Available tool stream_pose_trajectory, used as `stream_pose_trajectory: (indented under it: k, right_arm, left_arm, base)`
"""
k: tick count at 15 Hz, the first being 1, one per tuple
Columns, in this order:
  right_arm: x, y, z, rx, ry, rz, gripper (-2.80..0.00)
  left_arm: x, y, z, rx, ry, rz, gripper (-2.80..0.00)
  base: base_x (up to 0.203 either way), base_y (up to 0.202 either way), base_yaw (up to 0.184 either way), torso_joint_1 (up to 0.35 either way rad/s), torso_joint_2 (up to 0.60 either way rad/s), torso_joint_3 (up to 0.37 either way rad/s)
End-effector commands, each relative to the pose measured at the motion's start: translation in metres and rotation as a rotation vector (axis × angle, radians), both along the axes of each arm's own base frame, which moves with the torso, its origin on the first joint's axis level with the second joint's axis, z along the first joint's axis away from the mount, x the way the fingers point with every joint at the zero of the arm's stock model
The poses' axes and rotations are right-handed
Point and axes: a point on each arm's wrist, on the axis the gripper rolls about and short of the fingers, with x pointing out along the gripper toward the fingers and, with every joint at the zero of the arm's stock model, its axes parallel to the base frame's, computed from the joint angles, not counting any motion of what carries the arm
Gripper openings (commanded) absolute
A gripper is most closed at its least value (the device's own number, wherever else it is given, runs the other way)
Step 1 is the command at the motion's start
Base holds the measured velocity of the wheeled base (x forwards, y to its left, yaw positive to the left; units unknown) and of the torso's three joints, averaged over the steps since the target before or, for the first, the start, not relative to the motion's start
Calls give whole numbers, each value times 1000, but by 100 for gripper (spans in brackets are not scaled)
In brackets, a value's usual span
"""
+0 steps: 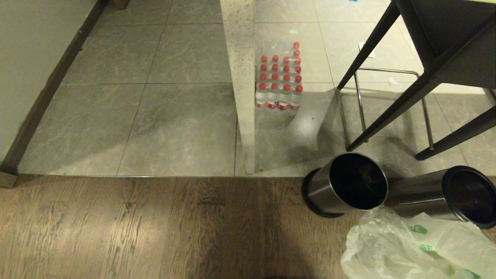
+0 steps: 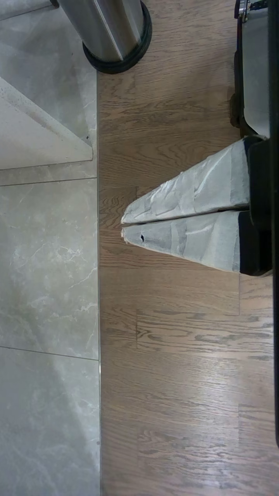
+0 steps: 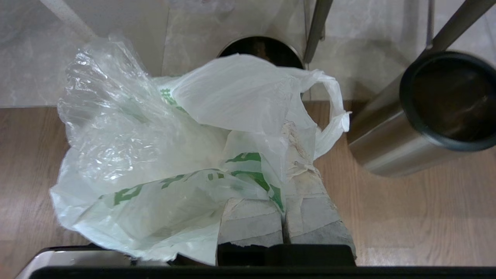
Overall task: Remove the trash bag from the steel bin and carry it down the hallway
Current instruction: Put the trash bag at the door
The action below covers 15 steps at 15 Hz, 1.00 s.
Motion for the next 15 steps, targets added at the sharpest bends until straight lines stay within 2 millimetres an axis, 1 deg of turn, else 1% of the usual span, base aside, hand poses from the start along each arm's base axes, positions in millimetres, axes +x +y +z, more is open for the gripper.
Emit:
stream_pose_trajectory:
  k: [1, 15]
  right_arm:
    - [1, 0, -4, -4, 12, 3, -280]
    - [1, 0, -4, -6, 12, 3, -280]
  left_arm:
    - [0, 0, 0, -1, -1, 0, -280]
    - [0, 0, 0, -1, 0, 0, -280]
  base:
    - [0, 0, 0, 0, 0, 0]
    - [0, 0, 0, 0, 0, 4]
